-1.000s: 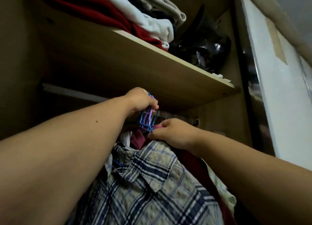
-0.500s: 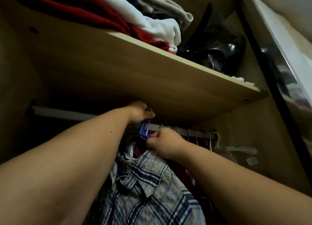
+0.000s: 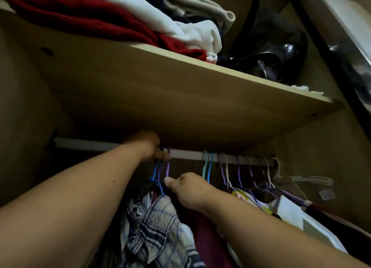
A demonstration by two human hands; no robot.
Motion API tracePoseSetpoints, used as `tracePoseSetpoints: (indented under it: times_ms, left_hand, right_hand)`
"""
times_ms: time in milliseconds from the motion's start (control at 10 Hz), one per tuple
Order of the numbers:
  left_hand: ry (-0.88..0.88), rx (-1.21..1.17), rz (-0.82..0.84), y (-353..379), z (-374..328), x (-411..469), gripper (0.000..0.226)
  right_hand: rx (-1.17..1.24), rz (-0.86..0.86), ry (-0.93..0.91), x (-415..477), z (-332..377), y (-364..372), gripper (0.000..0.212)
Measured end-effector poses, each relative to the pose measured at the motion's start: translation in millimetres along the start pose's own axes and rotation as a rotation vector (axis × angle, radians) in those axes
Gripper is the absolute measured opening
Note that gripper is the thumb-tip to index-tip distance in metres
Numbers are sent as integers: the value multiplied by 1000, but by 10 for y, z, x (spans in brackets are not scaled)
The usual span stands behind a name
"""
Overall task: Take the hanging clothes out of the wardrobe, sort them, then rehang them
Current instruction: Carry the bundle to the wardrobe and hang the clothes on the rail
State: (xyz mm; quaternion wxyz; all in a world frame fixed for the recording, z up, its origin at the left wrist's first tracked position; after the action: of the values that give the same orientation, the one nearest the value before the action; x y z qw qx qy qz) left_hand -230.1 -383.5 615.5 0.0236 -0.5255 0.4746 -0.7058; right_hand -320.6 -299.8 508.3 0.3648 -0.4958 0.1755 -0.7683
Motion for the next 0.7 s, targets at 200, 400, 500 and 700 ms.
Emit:
tracePoseSetpoints:
  times_ms: [200,400,500,700]
  left_hand:
    - [-50,121,-109,-103,87,-164,61]
    - [48,-46,-23,-19,127,-243,67]
    - [9,21,-49,-39,194,-277,71]
    - [-50,205,-76,-120,312,-362,53]
  right_hand:
    - [-114,-11,-22,-39,-5,-106,36]
    - [-163,-82,94,-60,-172,-221,40]
    - [-214,-69,85,-82,-199,-241,39]
    - [-278,-106,117,-160,-216,-304,41]
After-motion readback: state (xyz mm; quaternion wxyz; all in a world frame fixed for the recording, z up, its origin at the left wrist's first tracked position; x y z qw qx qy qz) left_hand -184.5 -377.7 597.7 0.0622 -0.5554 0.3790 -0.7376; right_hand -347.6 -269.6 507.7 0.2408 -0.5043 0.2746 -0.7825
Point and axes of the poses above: each hand's wrist, its own x-axis towards the middle knuckle, its own y-axis out of the palm, z = x × y, the point moved 7 cm from there along x, towards the middle knuckle, and after that the axes turned 2 degrees about y, right-handed, at the moved point
